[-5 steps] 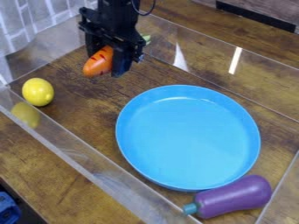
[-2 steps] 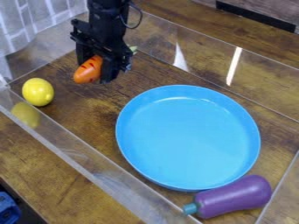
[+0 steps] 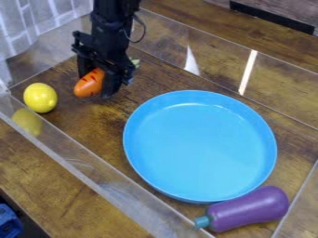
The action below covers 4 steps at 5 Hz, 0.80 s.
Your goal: Remove the carrot from the blue tray and put it on the table
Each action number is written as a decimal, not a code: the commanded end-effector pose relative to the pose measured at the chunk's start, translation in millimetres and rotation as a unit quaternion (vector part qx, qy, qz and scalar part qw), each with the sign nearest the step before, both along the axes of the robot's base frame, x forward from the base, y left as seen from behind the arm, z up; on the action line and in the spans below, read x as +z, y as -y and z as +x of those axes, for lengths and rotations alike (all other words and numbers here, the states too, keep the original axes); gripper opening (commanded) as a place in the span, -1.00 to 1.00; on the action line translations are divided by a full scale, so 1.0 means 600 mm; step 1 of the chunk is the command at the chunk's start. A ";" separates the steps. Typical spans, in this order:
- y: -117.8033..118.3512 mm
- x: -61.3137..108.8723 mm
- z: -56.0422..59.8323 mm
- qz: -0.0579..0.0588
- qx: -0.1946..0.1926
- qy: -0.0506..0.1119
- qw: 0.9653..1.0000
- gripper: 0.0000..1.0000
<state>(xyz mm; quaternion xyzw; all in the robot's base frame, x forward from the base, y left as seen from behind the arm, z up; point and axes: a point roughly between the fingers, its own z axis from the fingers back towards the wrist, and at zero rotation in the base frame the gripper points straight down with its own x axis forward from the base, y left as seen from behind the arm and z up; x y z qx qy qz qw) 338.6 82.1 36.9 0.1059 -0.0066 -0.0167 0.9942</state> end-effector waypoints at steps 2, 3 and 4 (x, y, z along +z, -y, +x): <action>-0.019 0.023 0.010 0.003 0.005 0.030 1.000 -1.00; -0.021 0.020 0.008 -0.002 0.005 0.027 1.000 -1.00; -0.021 0.019 0.005 -0.008 0.004 0.025 1.000 -1.00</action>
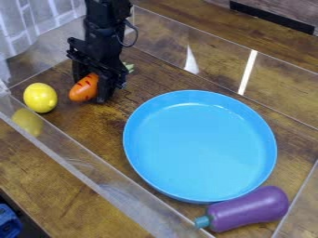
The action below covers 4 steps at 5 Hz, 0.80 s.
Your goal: Remove the carrot from the blue tray and put it on the table
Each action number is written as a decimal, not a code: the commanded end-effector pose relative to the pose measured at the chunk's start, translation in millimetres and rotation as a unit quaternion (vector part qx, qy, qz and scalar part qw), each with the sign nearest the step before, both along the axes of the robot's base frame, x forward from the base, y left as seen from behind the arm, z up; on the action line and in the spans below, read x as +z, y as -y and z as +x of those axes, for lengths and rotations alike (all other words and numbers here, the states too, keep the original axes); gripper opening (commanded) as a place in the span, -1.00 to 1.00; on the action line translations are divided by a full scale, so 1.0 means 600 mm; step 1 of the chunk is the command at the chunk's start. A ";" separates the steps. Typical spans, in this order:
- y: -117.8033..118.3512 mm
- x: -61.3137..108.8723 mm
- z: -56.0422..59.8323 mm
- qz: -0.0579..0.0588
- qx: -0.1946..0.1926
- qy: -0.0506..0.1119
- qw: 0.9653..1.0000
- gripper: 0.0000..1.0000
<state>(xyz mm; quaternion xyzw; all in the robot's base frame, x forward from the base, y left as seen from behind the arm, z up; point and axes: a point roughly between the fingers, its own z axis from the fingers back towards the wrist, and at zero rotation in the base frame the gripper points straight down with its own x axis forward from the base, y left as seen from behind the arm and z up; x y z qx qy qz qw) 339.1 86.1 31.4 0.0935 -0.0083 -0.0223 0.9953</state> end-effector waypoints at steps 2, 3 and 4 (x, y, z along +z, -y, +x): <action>-0.014 0.028 0.000 -0.008 0.010 0.020 1.000 -1.00; -0.014 0.027 -0.002 -0.012 0.009 0.018 1.000 -1.00; -0.013 0.027 -0.004 -0.017 0.008 0.016 1.000 -1.00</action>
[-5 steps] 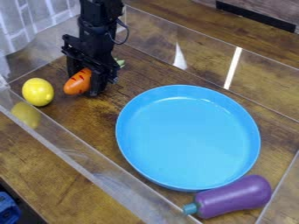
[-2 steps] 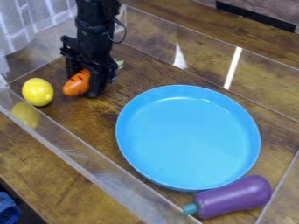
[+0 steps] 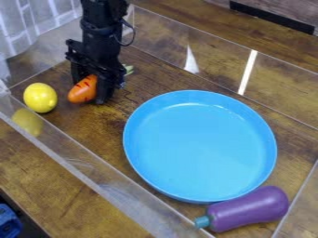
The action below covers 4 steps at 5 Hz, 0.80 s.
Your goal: Remove the carrot from the blue tray and put it on the table
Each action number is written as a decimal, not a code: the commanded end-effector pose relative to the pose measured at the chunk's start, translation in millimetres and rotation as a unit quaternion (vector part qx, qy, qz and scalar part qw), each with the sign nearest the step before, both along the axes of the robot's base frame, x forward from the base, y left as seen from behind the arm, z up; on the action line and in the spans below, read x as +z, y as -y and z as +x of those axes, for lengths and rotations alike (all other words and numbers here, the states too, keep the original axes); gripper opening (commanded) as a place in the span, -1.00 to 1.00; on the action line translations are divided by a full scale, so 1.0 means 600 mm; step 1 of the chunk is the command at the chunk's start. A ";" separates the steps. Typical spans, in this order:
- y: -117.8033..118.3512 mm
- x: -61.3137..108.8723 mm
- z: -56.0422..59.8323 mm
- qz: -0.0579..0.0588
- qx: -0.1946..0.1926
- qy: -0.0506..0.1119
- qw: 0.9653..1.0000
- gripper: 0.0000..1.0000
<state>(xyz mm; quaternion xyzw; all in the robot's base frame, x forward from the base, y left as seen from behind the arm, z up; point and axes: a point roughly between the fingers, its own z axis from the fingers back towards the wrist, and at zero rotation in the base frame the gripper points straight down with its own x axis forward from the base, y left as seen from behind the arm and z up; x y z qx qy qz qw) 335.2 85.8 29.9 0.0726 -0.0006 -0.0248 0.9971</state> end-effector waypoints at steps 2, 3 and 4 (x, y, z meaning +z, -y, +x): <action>-0.013 0.029 0.000 -0.006 0.008 0.019 1.000 -1.00; -0.012 0.029 -0.001 -0.011 0.007 0.017 1.000 -1.00; -0.012 0.021 -0.004 -0.017 0.006 0.011 1.000 1.00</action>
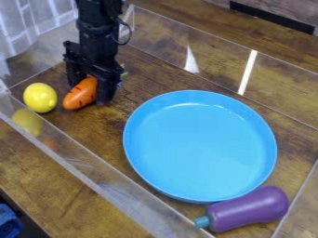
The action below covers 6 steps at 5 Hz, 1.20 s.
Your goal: Remove the carrot from the blue tray and put it on the table
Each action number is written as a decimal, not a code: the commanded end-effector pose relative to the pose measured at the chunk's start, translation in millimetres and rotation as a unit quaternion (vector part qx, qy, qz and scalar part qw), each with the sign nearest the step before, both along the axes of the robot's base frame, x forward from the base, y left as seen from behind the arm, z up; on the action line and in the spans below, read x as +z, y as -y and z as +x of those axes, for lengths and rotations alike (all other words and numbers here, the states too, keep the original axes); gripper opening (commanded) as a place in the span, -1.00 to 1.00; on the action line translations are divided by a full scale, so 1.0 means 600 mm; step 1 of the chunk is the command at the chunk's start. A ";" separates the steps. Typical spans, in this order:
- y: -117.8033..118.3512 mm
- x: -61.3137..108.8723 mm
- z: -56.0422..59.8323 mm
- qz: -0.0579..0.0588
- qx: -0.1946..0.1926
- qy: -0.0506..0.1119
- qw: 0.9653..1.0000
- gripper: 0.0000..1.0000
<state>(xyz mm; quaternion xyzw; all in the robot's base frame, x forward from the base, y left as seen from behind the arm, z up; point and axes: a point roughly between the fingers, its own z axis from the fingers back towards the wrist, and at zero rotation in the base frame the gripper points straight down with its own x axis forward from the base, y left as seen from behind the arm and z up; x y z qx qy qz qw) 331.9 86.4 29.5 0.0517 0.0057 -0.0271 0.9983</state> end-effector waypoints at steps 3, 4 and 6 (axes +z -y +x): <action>-0.004 0.054 -0.003 -0.033 0.009 0.021 0.999 1.00; -0.004 0.058 0.000 -0.039 0.008 0.024 0.999 1.00; -0.003 0.076 0.002 -0.052 0.006 0.033 0.998 1.00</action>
